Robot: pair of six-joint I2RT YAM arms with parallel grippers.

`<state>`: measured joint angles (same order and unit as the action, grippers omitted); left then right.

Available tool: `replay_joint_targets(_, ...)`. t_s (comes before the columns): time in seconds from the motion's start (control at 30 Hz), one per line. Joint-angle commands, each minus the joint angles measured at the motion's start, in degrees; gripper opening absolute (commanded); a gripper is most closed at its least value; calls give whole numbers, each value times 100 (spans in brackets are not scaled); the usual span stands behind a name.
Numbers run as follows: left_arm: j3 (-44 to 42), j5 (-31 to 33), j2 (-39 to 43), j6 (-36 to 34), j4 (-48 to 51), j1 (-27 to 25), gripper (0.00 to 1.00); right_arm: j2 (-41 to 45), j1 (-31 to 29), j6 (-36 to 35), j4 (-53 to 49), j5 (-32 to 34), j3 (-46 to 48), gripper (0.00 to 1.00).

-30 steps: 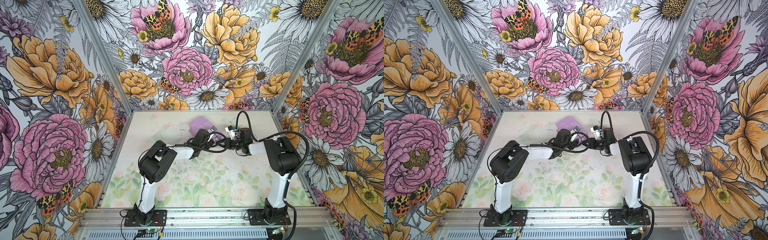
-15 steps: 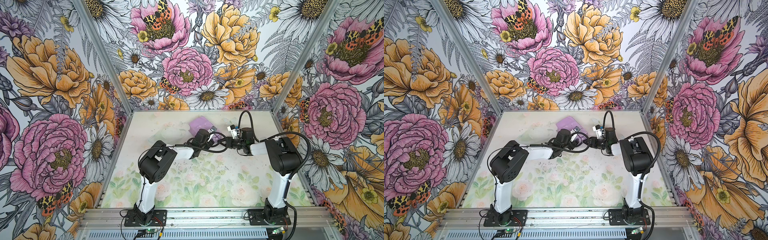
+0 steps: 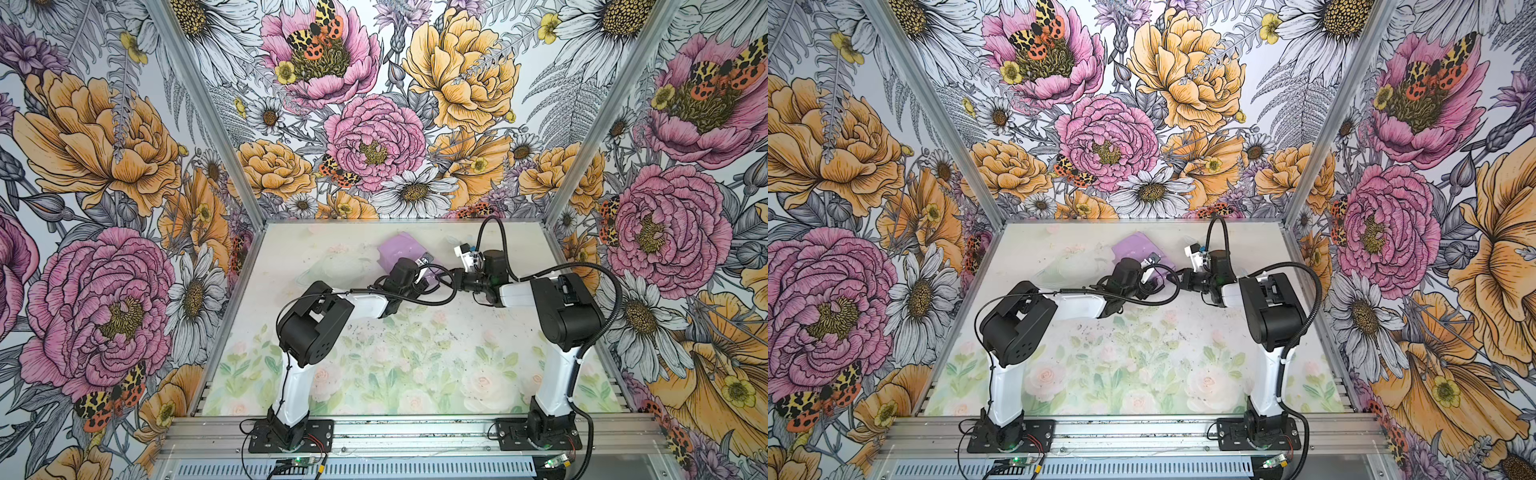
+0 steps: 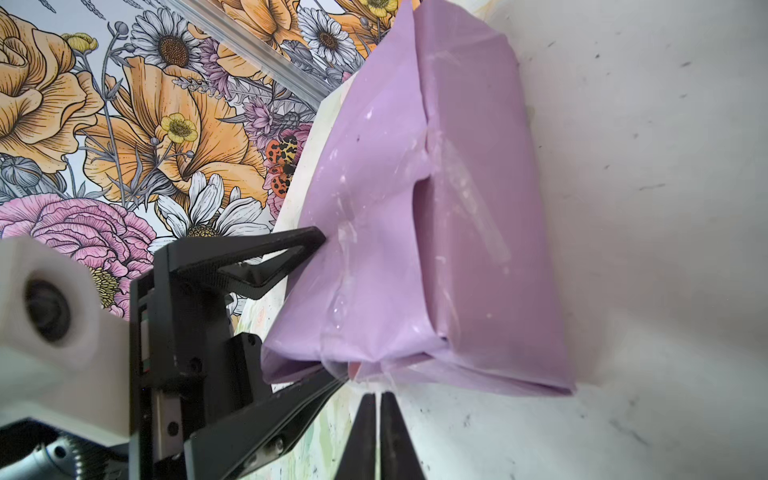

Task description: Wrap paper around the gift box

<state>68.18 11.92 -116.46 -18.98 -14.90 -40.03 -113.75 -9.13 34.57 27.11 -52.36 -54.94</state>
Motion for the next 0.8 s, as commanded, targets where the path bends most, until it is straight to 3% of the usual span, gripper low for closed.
replay_joint_targets(0.0, -166, -192, -206, 123, 734, 136, 75, -33, 8, -225, -157, 57, -91, 20)
replay_joint_targets(0.03, -171, -199, -209, 133, 734, 138, 74, -41, 8, -269, -226, 96, -98, 29)
replay_joint_targets(0.1, -168, -203, -210, 136, 734, 134, 74, -88, -14, -292, -244, 125, -119, 35)
replay_joint_targets(0.3, -151, -199, -214, 134, 742, 133, 74, -251, -91, -304, -250, 160, -234, 38)
replay_joint_targets(0.37, -158, -199, -217, 136, 738, 135, 74, -283, -101, -301, -242, 168, -279, 35)
replay_joint_targets(0.53, -154, -199, -211, 132, 750, 136, 74, -347, -118, -262, -233, 184, -351, 15)
replay_joint_targets(0.77, -149, -194, -219, 124, 751, 136, 74, -441, -144, -117, -49, 172, -366, 5)
